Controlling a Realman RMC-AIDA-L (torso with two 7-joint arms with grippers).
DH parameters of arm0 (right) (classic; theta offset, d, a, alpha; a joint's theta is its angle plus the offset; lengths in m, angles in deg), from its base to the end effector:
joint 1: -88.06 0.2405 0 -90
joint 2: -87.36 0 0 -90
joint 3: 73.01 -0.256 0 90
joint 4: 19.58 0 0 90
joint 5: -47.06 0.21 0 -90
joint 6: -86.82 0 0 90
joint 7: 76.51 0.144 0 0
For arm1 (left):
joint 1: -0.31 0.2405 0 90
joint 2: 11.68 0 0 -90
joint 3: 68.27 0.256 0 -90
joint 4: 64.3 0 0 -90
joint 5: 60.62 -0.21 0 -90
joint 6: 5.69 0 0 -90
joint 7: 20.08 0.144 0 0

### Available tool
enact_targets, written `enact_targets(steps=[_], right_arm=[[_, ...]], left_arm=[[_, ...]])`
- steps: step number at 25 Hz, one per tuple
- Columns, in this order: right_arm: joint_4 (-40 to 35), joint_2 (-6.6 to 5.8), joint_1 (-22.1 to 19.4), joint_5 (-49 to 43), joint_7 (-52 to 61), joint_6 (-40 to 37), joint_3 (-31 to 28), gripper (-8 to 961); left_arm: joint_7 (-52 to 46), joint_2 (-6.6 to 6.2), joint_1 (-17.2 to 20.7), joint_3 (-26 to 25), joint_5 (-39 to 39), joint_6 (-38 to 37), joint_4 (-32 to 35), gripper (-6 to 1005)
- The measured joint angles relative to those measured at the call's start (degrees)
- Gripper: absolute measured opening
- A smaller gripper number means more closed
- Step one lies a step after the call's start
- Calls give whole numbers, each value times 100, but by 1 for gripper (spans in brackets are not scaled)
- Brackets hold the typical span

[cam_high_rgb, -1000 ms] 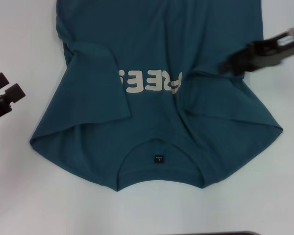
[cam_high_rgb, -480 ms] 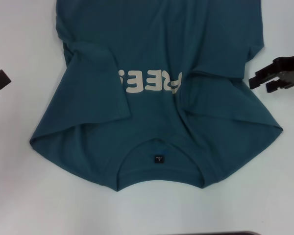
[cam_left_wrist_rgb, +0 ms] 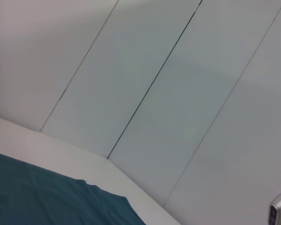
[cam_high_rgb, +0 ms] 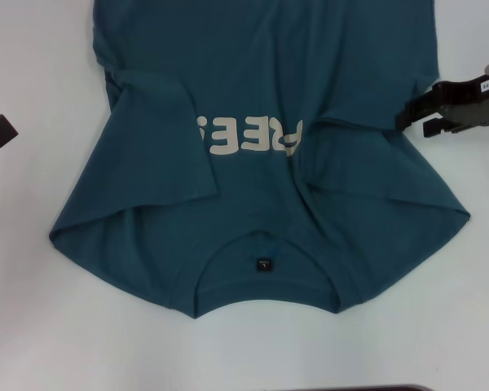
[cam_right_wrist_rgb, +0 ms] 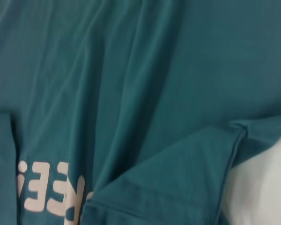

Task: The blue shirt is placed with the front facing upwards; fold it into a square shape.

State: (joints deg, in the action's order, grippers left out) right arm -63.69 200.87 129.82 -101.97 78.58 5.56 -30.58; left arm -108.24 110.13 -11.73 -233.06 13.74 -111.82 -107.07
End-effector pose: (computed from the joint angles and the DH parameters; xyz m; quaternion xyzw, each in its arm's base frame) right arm 0.2794 0.3887 0.0427 -0.7254 0.6638 0.0001 0.1820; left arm -0.3317 0.2258 0.0689 -0.7837 -0.3700 -0.4355 0.2435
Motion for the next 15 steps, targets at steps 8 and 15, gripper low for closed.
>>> enact_targets(steps=[8,15], right_arm=[[372,5,1,308,27,472,-25,597],[536,77,19,577,-35,836,-5,597]], left_arm=[[2,0,7,0,8,5,-1,858],[16,0,8,0,9,17,5,858]])
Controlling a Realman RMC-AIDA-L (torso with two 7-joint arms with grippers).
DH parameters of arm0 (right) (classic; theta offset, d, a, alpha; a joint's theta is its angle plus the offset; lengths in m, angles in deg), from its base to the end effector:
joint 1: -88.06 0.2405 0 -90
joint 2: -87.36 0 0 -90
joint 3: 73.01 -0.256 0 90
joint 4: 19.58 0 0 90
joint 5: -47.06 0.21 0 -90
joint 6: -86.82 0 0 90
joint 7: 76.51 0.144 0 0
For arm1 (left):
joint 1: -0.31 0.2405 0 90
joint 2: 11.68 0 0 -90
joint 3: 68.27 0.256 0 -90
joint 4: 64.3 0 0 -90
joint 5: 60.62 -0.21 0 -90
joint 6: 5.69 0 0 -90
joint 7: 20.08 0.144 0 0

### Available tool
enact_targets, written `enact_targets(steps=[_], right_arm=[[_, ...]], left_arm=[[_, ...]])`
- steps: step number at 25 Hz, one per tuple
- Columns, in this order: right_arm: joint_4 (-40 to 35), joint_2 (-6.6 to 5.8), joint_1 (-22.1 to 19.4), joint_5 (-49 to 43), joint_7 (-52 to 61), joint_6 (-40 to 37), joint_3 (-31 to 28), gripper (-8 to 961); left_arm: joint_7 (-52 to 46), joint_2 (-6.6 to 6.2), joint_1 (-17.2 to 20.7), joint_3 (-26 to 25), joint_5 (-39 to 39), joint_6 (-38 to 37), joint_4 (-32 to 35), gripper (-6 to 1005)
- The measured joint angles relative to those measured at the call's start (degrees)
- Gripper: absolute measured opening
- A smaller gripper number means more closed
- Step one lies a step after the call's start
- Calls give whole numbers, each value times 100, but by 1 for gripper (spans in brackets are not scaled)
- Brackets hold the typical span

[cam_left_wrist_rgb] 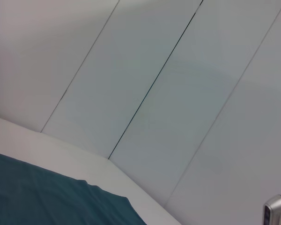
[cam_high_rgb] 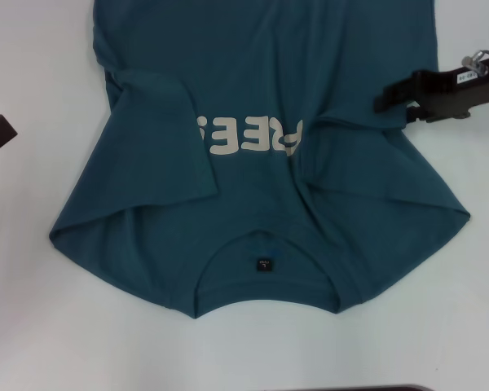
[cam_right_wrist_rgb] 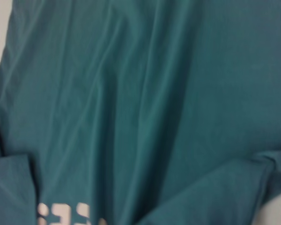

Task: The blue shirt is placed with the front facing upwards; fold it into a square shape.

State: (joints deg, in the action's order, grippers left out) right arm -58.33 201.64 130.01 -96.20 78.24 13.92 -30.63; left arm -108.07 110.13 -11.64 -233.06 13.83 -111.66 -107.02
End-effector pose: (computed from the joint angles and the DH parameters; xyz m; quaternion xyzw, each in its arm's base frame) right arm 0.2800 0.3986 0.0238 -0.7076 0.6781 0.0594 0.1896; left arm -0.3323 0.2256 0.0690 -0.7832 -0.3700 -0.4352 0.2458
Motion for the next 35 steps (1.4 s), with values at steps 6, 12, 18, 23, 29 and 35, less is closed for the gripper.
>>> enact_targets(steps=[6,12,18,23,29,35], right_arm=[[-135,54,-171,1369,-694,145,-119,596],[-19,126,-408,2759,-2109,370,-288,595],[-156,12,-556,3066,-2790,-283,-307,630],[-366,138,-947,3500,-5450,-1120,-332,664],[-734,312,-1604,3606,-7534,-1713,-370,706],[-891,459,-2285,3420,-8813,-2682,-412,829]], left_arm=[[5,0,0,0,0,35,1,858],[0,0,34,0,7,61,1,859],[-9,0,9,0,12,62,7,858],[87,-81,27,197,-61,-27,-10,857],[374,-398,59,754,-187,-679,9,856],[1058,-151,216,927,-194,-819,74,855]])
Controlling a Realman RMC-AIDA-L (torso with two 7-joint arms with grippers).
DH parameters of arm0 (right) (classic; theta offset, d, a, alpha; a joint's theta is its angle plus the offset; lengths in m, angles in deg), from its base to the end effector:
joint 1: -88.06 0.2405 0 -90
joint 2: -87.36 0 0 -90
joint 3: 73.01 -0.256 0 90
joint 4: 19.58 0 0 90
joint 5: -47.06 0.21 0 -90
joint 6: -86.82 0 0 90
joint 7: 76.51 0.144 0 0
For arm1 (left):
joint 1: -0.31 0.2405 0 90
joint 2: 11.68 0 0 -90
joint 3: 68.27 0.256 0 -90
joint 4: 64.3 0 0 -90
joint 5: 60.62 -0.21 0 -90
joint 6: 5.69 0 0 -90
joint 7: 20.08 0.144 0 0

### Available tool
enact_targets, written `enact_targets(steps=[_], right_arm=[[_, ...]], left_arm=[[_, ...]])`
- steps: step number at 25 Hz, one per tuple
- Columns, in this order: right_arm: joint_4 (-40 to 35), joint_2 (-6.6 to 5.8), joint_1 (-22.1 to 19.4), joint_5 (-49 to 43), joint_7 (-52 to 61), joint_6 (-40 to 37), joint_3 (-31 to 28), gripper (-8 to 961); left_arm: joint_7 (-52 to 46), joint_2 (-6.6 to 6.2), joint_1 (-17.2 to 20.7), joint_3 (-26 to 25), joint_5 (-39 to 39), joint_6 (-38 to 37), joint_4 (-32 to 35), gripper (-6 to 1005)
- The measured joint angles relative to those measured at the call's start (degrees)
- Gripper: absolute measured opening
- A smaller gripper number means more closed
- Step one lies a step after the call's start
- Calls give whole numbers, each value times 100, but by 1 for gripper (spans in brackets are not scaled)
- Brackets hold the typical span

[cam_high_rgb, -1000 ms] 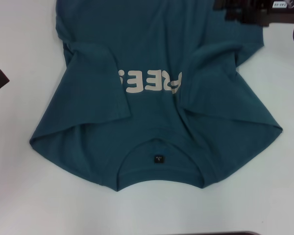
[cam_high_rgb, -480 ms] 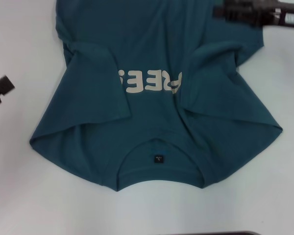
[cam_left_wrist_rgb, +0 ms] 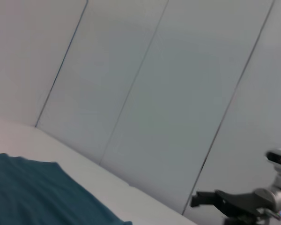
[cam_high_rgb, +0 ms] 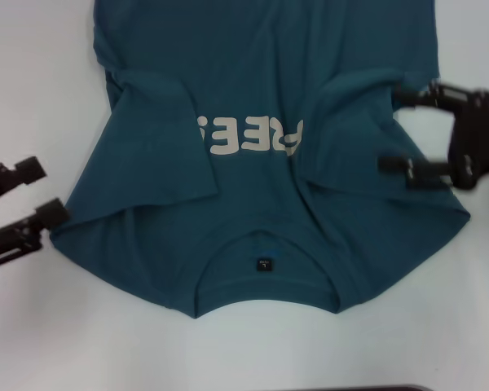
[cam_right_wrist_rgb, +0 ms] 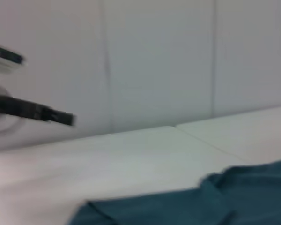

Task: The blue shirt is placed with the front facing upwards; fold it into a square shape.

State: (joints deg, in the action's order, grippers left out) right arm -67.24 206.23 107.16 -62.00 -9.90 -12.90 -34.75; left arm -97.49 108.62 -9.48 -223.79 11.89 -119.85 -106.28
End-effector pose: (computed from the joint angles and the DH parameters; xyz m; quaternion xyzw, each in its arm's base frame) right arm 0.2878 0.2806 0.0401 -0.9427 0.1068 0.2606 0.1792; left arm -0.3180 0.2007 0.0529 -0.8581 -0.2767 -0.4013 0.1616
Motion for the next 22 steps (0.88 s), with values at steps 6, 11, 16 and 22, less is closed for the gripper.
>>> enact_targets(steps=[6,11,16,22], right_arm=[[315,92,-215,262,515,-919,-709,926],[370,0,-151,234,1692,-724,-886,924],[382,-123,133,179,2886,-345,-953,924],[379,-217,491,-219,4110,-48,-901,924]], left_arm=[[-1195,230,114,-3,-7,105,22,853],[-3321,159,125,-257,1,239,27,852],[-4392,113,-5,-253,-261,521,-26,852],[-4840,80,-191,-241,-935,763,-5,850]])
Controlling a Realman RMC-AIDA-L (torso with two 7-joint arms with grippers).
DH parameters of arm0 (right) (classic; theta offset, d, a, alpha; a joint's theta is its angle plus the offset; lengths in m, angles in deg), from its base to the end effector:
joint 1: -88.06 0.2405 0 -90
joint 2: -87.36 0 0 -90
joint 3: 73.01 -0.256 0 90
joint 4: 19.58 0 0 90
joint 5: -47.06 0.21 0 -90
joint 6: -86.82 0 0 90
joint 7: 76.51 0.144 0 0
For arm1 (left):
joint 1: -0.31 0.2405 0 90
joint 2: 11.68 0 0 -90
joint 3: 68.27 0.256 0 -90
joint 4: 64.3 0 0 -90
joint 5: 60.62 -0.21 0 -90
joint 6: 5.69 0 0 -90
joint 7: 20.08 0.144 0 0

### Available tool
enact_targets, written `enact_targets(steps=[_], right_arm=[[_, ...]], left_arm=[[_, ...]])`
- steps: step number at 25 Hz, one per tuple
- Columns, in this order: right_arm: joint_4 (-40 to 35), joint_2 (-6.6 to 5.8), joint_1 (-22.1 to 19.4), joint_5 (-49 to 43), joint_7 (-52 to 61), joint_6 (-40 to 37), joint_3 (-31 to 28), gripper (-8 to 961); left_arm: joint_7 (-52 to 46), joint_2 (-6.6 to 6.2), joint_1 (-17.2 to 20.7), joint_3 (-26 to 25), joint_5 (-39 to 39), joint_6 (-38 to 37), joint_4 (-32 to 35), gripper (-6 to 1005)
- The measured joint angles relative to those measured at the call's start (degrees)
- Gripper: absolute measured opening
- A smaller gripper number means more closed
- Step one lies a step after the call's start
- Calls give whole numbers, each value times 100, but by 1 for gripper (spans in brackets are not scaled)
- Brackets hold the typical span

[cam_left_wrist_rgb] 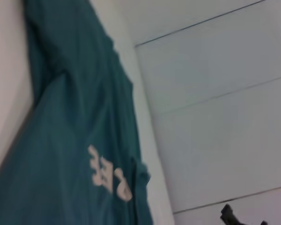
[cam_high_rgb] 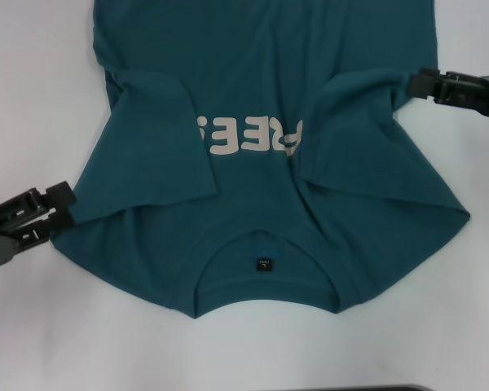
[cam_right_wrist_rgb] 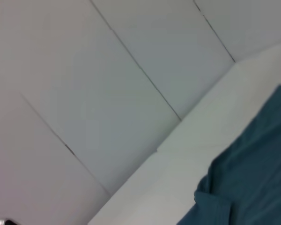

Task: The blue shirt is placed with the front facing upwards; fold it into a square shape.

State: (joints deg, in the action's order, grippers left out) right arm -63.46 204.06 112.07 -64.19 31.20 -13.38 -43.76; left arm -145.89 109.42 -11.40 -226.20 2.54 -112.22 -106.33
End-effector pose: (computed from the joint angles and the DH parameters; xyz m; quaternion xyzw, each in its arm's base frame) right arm 0.2876 0.3029 0.0629 -0.8308 0.4299 0.3379 0.1035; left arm -0.3346 0.2116 0.0353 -0.6602 -0.6521 -0.3720 0.0249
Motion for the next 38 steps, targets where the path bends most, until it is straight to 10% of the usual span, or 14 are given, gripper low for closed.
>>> enact_targets(steps=[10,38], right_arm=[[19,-38,90,-55,346,163,-33,924],[55,-96,83,-54,358,354,-43,923]], left_arm=[[-626,-262,-57,1,-679,799,31,849],[-1405,-264,-508,9,-1329,1605,102,846]])
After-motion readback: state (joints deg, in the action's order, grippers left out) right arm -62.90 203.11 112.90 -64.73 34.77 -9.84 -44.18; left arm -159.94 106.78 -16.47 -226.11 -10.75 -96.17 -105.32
